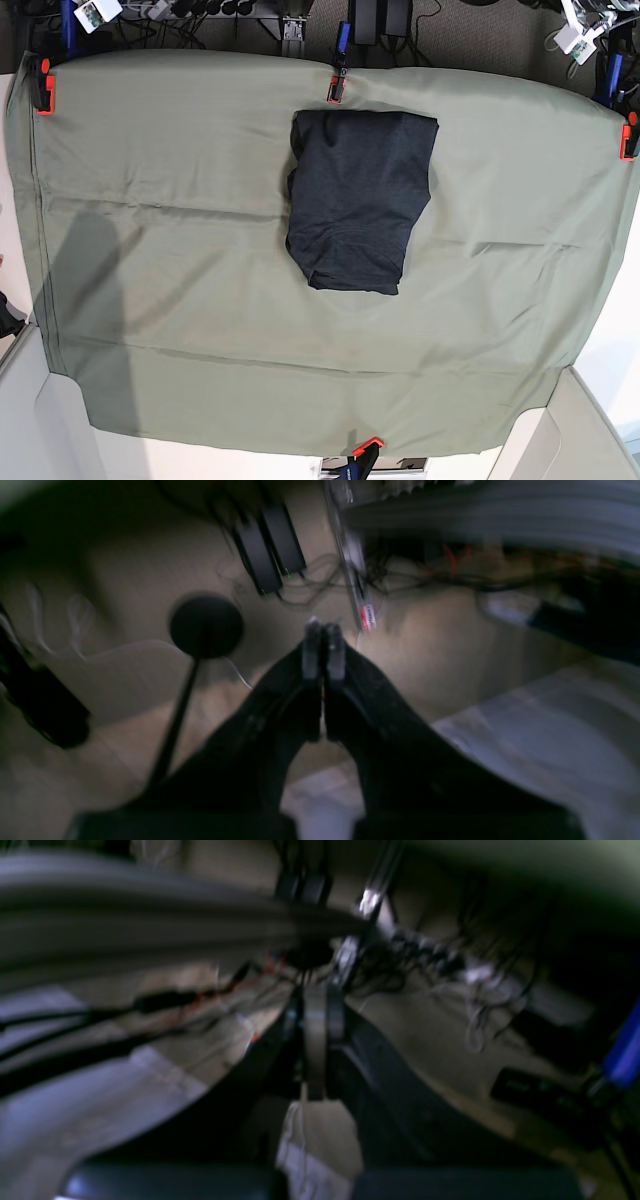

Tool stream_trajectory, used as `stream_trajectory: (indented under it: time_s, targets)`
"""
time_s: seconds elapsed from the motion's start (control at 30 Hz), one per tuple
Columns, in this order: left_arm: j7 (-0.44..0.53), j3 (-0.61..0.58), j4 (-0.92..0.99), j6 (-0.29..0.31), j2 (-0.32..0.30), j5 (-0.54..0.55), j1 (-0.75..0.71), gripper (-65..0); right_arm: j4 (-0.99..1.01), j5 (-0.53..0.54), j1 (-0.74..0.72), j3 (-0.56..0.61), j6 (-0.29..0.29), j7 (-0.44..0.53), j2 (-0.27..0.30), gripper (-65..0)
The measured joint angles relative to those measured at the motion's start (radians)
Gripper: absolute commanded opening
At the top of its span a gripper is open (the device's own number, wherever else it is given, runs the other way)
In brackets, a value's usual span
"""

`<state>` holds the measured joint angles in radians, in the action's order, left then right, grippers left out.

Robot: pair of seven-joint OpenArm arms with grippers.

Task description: Fold the T-shirt properly

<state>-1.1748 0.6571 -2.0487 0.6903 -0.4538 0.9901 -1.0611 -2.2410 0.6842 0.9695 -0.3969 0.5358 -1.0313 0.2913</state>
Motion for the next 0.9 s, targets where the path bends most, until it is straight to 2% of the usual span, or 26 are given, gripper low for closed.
stream_trajectory:
  time_s: [0.23, 0.37, 0.47, 0.5, 0.57, 0.67, 0.77, 0.83, 0.9]
  targets:
    - [-0.005, 0.0, 0.0, 0.0, 0.063, -0.003, -0.083, -65.0, 0.018, 0.003, 0.039, 0.003, 0.0, 0.001, 0.002, -65.0]
    - [-0.025, -0.02, 0.0, 0.0, 0.062, -0.036, -0.109, -65.0, 0.057, 0.002, 0.069, 0.032, 0.0, 0.002, 0.002, -65.0]
    - [-0.026, -0.077, 0.0, 0.0, 0.057, -0.103, -0.122, -65.0, 0.12, 0.006, 0.072, 0.056, 0.0, 0.001, 0.002, -65.0]
    - [-0.019, -0.106, 0.001, -0.001, 0.057, -0.134, -0.121, -65.0, 0.148, 0.006, 0.072, 0.064, 0.0, 0.001, 0.002, -65.0]
    - [0.064, -0.18, 0.023, 0.0, 0.051, -0.187, -0.121, -65.0, 0.209, 0.003, 0.072, 0.086, 0.0, 0.001, 0.002, -65.0]
    - [0.156, -0.327, 0.122, -0.006, -0.023, -0.367, -0.095, -65.0, 0.312, -0.007, 0.072, 0.138, 0.0, 0.001, 0.003, -65.0]
    - [0.202, -0.49, 0.28, -0.122, -0.108, -0.499, -0.003, -65.0, 0.427, -0.04, 0.058, 0.199, 0.0, 0.001, 0.004, -65.0]
    - [0.232, -0.591, 0.39, -0.159, -0.14, -0.545, 0.087, -65.0, 0.513, -0.078, 0.032, 0.23, -0.006, 0.005, 0.0, -65.0]
    - [0.241, -0.684, 0.5, -0.176, -0.143, -0.576, 0.188, -65.0, 0.598, -0.116, -0.004, 0.251, -0.026, 0.003, -0.001, -65.0]
